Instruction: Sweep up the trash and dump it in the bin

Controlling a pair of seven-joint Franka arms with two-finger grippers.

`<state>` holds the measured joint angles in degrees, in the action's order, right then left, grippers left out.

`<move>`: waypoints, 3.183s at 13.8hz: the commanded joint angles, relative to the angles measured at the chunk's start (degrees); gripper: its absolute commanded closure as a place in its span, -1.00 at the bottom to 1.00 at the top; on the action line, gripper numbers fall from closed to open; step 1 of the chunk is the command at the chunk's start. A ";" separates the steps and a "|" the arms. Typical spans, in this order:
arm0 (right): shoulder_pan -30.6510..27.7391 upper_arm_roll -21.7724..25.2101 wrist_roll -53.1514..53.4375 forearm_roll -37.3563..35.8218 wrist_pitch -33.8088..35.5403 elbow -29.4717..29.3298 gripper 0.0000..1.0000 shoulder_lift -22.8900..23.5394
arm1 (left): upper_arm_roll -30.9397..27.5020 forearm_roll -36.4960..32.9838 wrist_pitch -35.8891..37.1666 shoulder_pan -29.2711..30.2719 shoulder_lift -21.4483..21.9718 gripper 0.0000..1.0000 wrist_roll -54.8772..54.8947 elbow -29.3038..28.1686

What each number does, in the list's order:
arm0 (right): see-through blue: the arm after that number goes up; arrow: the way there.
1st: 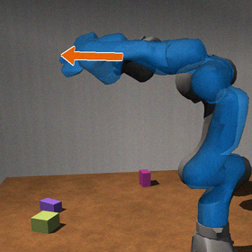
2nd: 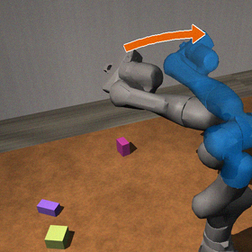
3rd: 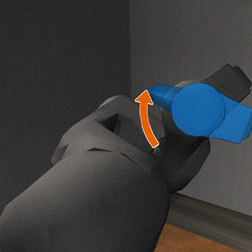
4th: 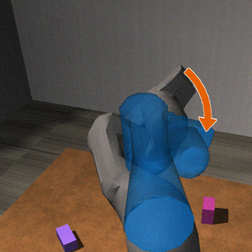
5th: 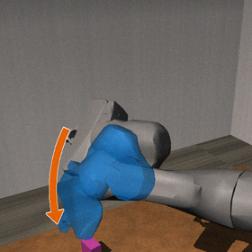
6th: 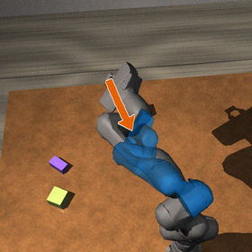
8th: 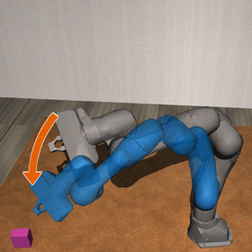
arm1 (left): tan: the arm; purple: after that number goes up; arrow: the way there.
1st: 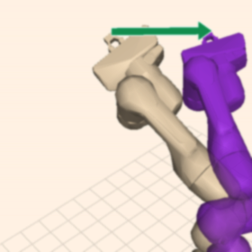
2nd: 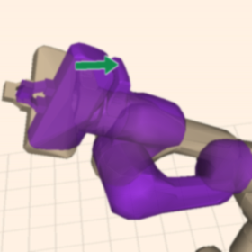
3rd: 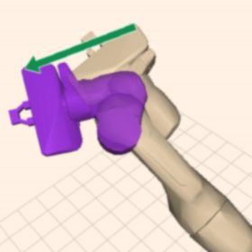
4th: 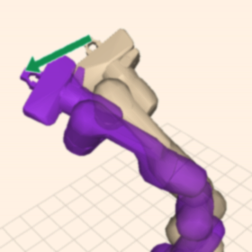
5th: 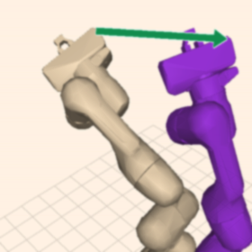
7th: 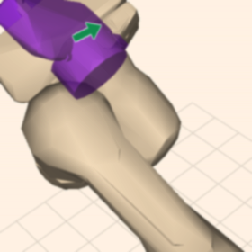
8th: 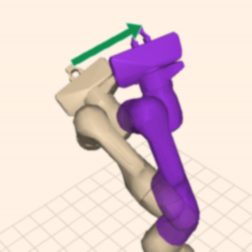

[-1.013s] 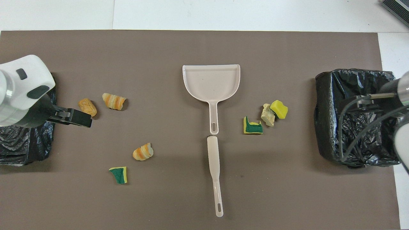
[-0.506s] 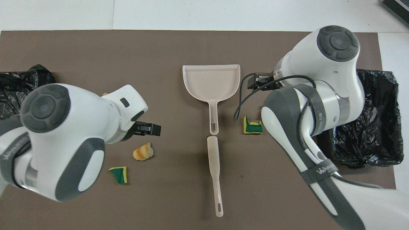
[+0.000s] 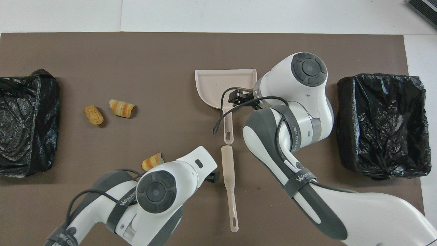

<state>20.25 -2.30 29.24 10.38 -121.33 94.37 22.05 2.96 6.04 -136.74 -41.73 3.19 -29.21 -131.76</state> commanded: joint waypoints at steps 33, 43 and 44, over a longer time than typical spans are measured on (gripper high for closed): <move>0.07 0.37 -34.49 -7.30 4.34 0.56 1.00 -1.65 | -1.38 -9.64 -5.47 -16.37 -5.39 -0.01 -20.01 -1.40; -13.57 0.55 -85.01 -14.30 17.52 -3.22 1.00 -3.50 | -1.47 -9.64 -3.02 -15.32 -3.73 1.00 -21.15 -0.34; -12.96 0.46 -88.71 -17.04 18.75 -2.96 1.00 -3.94 | -1.64 -9.64 -1.88 -15.05 -2.94 1.00 -21.15 0.09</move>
<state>6.54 -1.04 -53.21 -2.19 -104.70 91.41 18.72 1.99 -2.17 -142.07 -56.73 -2.09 -49.07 -132.53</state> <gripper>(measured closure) 0.687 0.736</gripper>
